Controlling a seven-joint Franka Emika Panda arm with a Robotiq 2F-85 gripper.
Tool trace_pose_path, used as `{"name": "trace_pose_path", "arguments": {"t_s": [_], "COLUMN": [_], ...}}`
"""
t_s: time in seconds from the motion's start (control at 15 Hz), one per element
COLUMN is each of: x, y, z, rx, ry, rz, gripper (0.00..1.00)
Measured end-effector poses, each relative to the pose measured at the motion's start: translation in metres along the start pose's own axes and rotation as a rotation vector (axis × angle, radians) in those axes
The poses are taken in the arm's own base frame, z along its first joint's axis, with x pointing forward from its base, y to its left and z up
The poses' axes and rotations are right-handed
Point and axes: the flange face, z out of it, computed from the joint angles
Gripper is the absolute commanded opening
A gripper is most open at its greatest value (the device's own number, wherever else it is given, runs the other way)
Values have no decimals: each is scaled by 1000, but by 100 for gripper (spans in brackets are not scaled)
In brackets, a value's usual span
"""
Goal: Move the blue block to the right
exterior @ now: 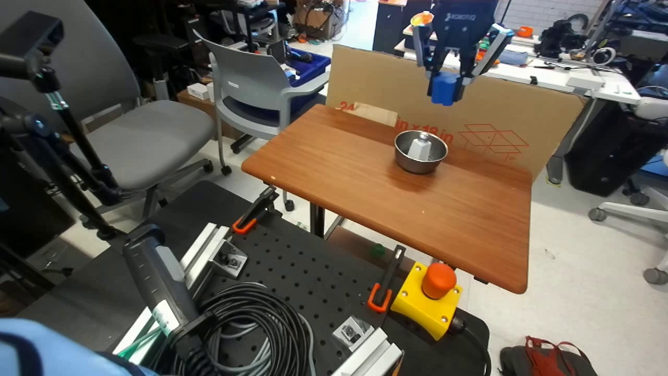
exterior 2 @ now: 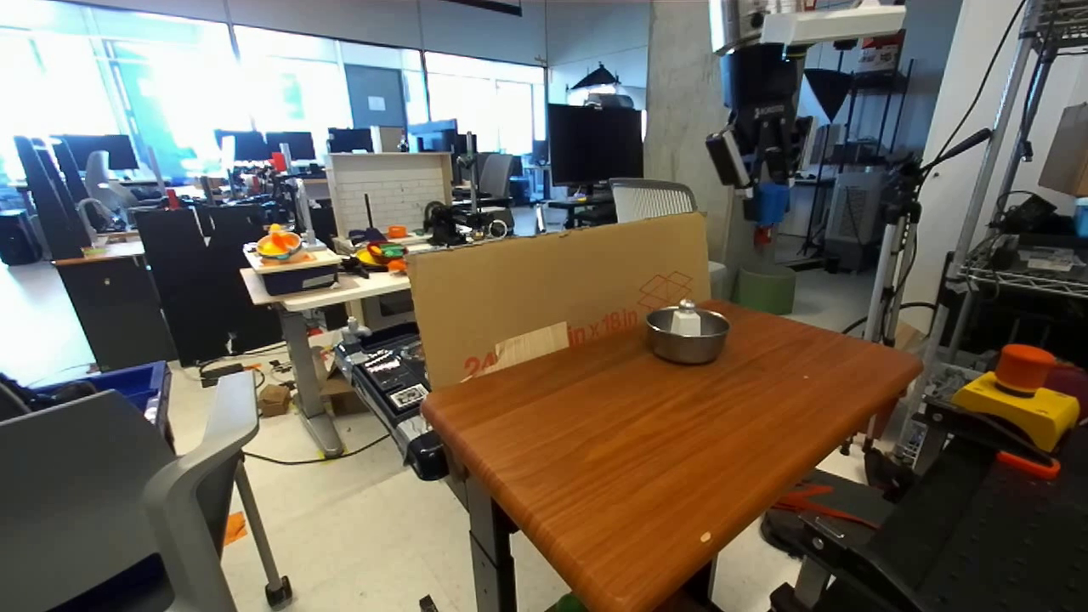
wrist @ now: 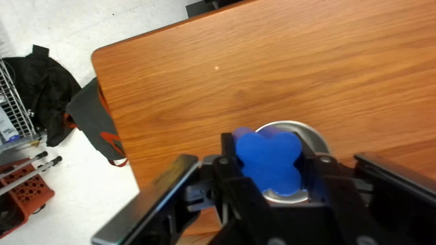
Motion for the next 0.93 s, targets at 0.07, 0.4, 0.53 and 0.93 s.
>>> {"name": "trace_pose_path", "arguments": {"t_s": [0.07, 0.4, 0.53, 0.93], "x": [9, 57, 77, 125], "y": [25, 96, 103, 119], "z": [-4, 24, 49, 121], "rx": [3, 46, 49, 25], "ry": [-6, -88, -125, -228], "rz": [27, 130, 152, 191], "gripper": [16, 16, 16, 16]}}
